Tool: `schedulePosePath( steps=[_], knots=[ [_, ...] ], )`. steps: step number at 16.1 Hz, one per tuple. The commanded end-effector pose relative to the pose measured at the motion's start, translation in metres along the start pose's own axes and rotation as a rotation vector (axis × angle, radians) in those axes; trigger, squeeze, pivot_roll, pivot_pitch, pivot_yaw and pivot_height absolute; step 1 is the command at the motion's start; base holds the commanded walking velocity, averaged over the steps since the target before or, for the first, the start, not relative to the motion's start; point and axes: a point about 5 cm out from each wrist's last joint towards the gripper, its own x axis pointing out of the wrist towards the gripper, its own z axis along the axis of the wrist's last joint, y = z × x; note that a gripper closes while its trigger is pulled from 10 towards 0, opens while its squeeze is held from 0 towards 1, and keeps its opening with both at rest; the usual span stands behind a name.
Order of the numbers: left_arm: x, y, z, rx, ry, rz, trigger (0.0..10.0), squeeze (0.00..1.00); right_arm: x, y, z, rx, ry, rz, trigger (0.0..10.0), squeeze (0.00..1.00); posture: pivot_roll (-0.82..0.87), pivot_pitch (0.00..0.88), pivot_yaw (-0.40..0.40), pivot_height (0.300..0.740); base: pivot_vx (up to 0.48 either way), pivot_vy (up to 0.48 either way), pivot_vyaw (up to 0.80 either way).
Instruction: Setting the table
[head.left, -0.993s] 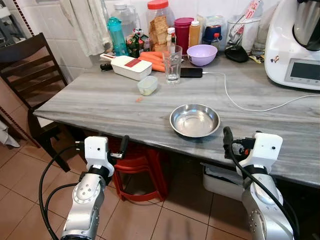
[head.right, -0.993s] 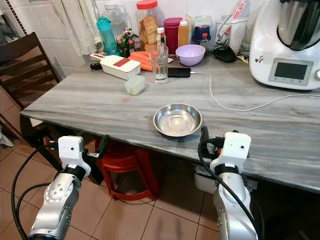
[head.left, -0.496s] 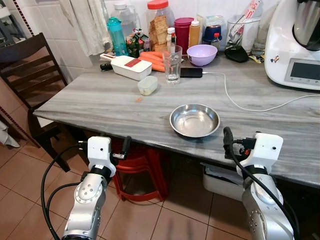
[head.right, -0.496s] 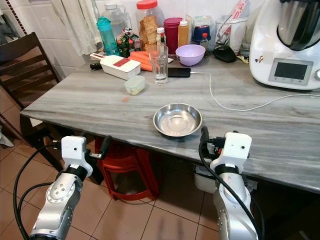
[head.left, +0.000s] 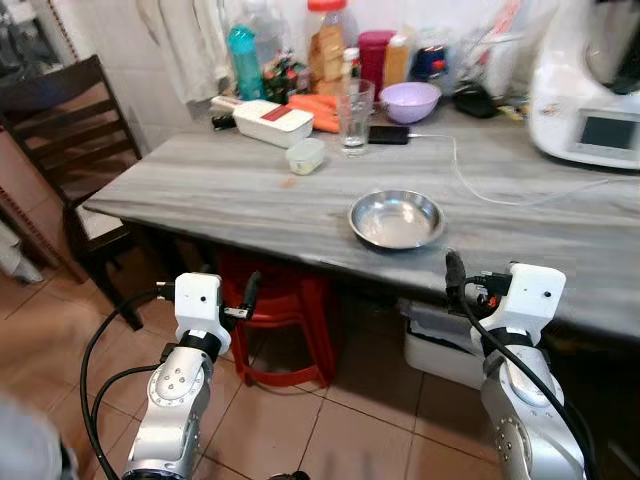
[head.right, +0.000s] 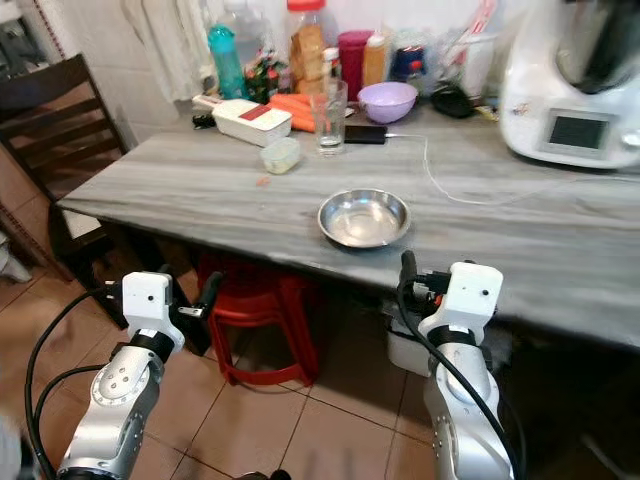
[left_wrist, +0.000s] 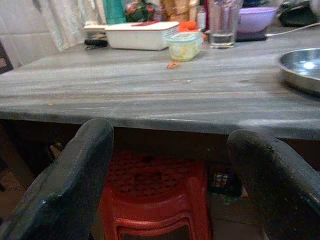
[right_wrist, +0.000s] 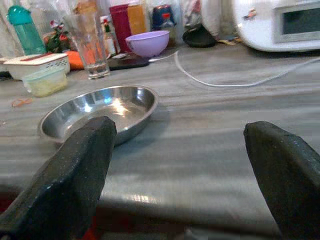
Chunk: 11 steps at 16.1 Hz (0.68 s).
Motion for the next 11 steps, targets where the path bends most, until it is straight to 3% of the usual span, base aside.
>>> schedulePosePath(
  steps=[1, 8, 11],
  knots=[
    [-0.0017, 0.0036, -0.0013, 0.004, 0.01, 0.016, 10.0, 0.0, 0.0008, 0.0011, -0.0016, -0.031, 0.015, -0.002, 10.0, 0.0, -0.12, 0.009, 0.131, 0.74, -0.285, 0.0, 0.0],
    [-0.0019, 0.0027, -0.0023, 0.003, 0.017, 0.0, 10.0, 0.0, 0.0012, -0.0015, -0.0005, -0.109, -0.025, -0.01, 10.0, 0.0, -0.12, 0.016, 0.137, 0.74, -0.277, 0.0, 0.0],
    [-0.002, 0.002, -0.0028, 0.003, 0.018, -0.005, 10.0, 0.0, -0.0021, -0.0004, -0.0029, -0.052, 0.011, 0.036, 10.0, 0.0, -0.12, 0.019, 0.139, 0.74, -0.264, 0.0, 0.0]
  ],
)
